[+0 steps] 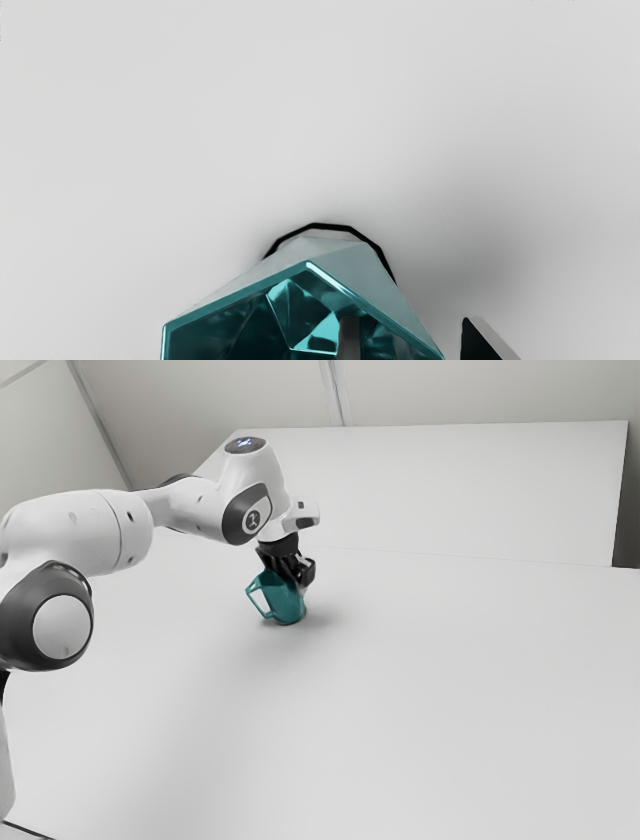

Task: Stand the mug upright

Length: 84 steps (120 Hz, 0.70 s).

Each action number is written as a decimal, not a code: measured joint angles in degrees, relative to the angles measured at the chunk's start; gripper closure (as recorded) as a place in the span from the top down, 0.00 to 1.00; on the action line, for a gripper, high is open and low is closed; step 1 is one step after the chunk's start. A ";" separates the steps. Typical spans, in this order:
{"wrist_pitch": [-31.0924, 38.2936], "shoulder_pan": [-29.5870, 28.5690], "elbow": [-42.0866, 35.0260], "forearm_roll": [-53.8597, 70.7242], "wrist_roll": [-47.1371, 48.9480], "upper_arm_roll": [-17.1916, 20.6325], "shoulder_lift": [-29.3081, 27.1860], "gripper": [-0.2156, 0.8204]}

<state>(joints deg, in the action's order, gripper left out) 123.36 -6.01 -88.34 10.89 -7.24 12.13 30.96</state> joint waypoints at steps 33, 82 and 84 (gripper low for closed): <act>-0.34 0.03 0.00 0.50 0.24 -0.07 -2.38 0.67; -10.37 -2.40 -0.08 -0.32 0.32 -0.45 -14.35 0.77; -10.96 -2.25 -0.08 -0.35 0.31 -0.79 -14.92 0.78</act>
<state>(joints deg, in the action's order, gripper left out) 112.39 -8.26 -88.42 10.54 -6.93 11.34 16.04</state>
